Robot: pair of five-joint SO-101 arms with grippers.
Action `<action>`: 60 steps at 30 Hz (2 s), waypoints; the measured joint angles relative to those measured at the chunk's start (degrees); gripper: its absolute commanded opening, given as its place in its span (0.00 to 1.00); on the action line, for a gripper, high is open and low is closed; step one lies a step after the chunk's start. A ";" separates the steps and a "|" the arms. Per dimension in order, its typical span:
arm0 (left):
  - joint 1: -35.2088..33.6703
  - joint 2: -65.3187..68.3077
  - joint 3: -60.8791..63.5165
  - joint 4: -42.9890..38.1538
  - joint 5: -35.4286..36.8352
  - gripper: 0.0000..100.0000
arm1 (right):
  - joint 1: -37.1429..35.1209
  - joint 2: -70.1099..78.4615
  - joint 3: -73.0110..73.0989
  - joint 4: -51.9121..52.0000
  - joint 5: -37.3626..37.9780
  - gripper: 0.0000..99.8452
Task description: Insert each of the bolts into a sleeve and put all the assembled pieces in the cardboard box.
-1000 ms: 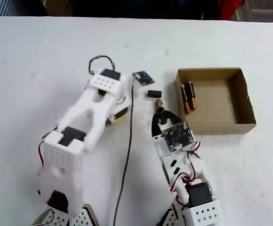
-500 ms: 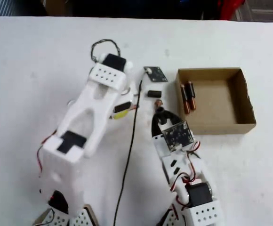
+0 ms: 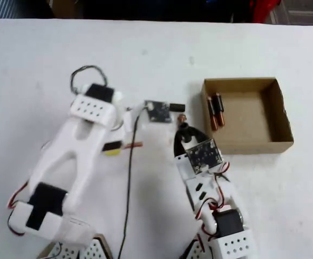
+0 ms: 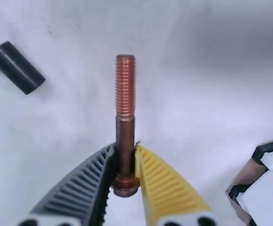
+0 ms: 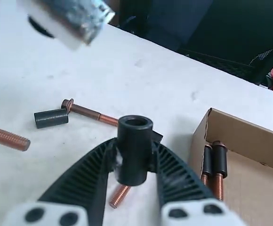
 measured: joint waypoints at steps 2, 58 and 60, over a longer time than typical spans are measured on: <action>-2.37 -0.79 4.13 -2.37 -3.52 0.02 | -0.09 0.00 0.00 0.00 0.00 0.02; -16.62 -1.49 15.47 -28.57 -13.19 0.12 | -0.09 0.00 0.00 0.00 0.00 0.02; -16.62 -1.49 13.98 -28.57 -9.85 0.12 | -0.09 0.00 0.00 0.00 0.00 0.02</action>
